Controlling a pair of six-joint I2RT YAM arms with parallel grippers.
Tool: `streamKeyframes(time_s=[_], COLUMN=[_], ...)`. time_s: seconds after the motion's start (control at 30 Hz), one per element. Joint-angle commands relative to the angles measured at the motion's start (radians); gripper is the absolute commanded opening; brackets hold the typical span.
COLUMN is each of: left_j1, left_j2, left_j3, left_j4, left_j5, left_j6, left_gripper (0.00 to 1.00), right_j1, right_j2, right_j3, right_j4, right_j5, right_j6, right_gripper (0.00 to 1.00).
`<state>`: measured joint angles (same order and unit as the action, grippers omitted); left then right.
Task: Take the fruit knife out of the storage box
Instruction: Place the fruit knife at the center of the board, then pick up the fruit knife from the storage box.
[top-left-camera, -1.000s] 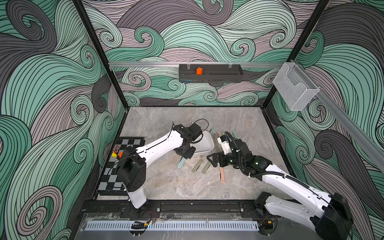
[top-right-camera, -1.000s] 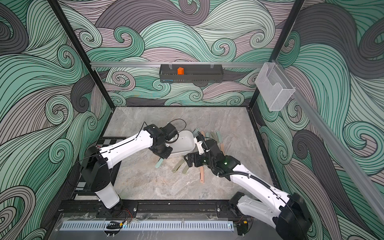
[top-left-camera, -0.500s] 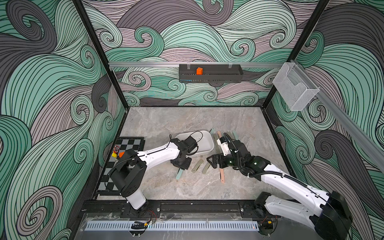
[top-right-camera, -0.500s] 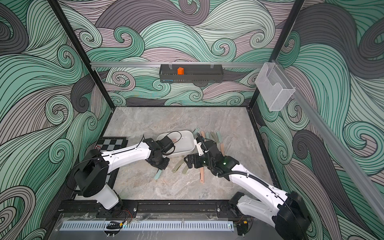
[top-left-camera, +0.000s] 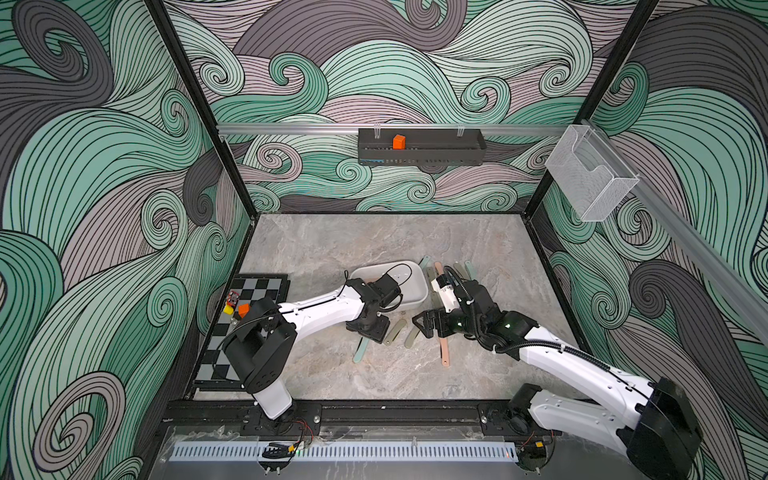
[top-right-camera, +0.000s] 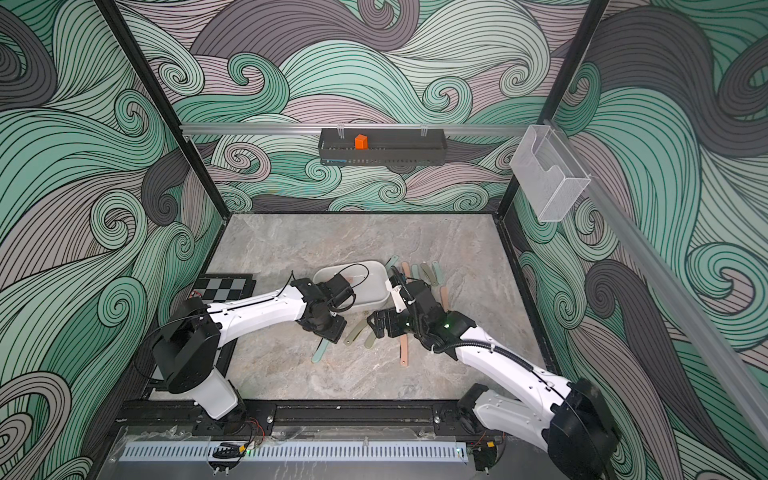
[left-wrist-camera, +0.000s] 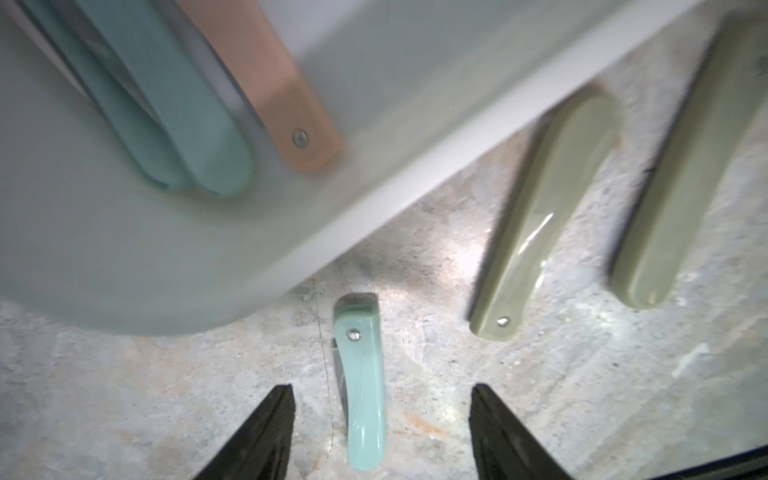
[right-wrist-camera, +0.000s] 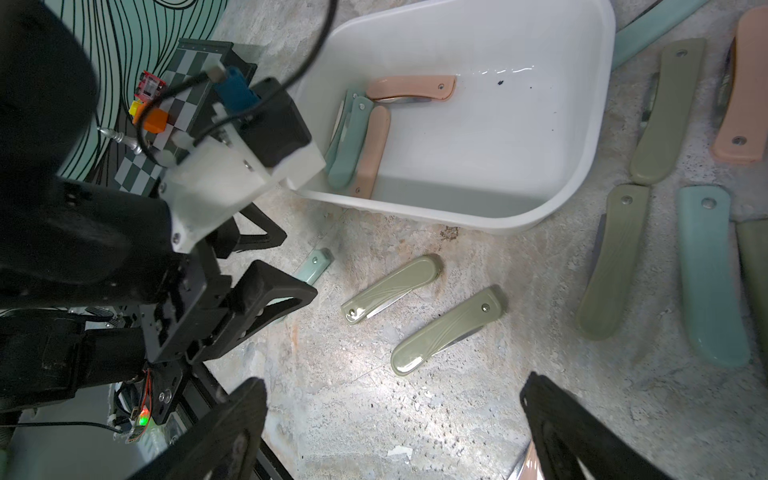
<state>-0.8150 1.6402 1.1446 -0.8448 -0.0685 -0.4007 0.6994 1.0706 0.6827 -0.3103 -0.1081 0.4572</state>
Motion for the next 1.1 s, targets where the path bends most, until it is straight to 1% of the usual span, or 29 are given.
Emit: streamKeyframes(time_s=[0.0,0.07,0.13,0.2,0.27,0.4,0.43,0.5,0.6,0.67,0.73,0.83,0.9,1.0,1.07], left_j1=[-0.004,-0.003,0.007,0.03,0.066,0.167,0.192,0.241,0.306,0.351,0.405,0.494,0.548,0.582,0.59], left_j2=[-0.084,-0.106,-0.123,-0.135,-0.151,-0.21,-0.236,-0.281,-0.344,-0.391,-0.443,-0.51,-0.532,-0.531,-0.533], left_j3=[0.096,0.147,0.195,0.23,0.252,0.244,0.235,0.208,0.165,0.128,0.079,0.017,-0.014,-0.032,-0.043], left_j4=[-0.1,-0.146,-0.188,-0.216,-0.234,-0.225,-0.217,-0.201,-0.183,-0.161,-0.126,-0.091,-0.082,-0.086,-0.077], left_j5=[-0.058,-0.103,-0.141,-0.151,-0.144,-0.081,-0.066,-0.048,-0.036,-0.024,0.0,0.064,0.119,0.15,0.171], left_j6=[0.015,0.033,0.06,0.082,0.098,0.134,0.143,0.168,0.201,0.218,0.23,0.243,0.252,0.266,0.265], left_gripper=[0.79,0.83,0.85,0.85,0.85,0.86,0.88,0.94,0.99,0.99,0.99,0.99,0.99,0.98,0.97], right_j1=[0.009,0.01,0.012,0.011,0.012,0.011,0.01,0.009,0.009,0.009,0.009,0.011,0.012,0.025,0.034], right_j2=[0.001,0.034,0.074,0.12,0.177,0.341,0.384,0.484,0.635,0.722,0.799,0.906,0.97,1.035,1.062], right_j3=[0.05,0.091,0.141,0.191,0.247,0.382,0.415,0.494,0.614,0.679,0.725,0.797,0.84,0.882,0.899], right_j4=[0.011,-0.017,-0.029,-0.07,-0.081,-0.11,-0.113,-0.125,-0.139,-0.132,-0.103,-0.081,-0.072,-0.064,-0.059], right_j5=[-0.046,-0.051,-0.048,-0.047,-0.05,-0.058,-0.059,-0.067,-0.096,-0.128,-0.169,-0.215,-0.259,-0.284,-0.288], right_j6=[-0.019,-0.037,-0.055,-0.077,-0.098,-0.125,-0.13,-0.135,-0.132,-0.12,-0.097,-0.069,-0.05,-0.037,-0.039], right_gripper=[0.98,0.98,0.98,0.98,0.98,0.98,0.98,0.98,0.92,0.85,0.81,0.7,0.66,0.59,0.57])
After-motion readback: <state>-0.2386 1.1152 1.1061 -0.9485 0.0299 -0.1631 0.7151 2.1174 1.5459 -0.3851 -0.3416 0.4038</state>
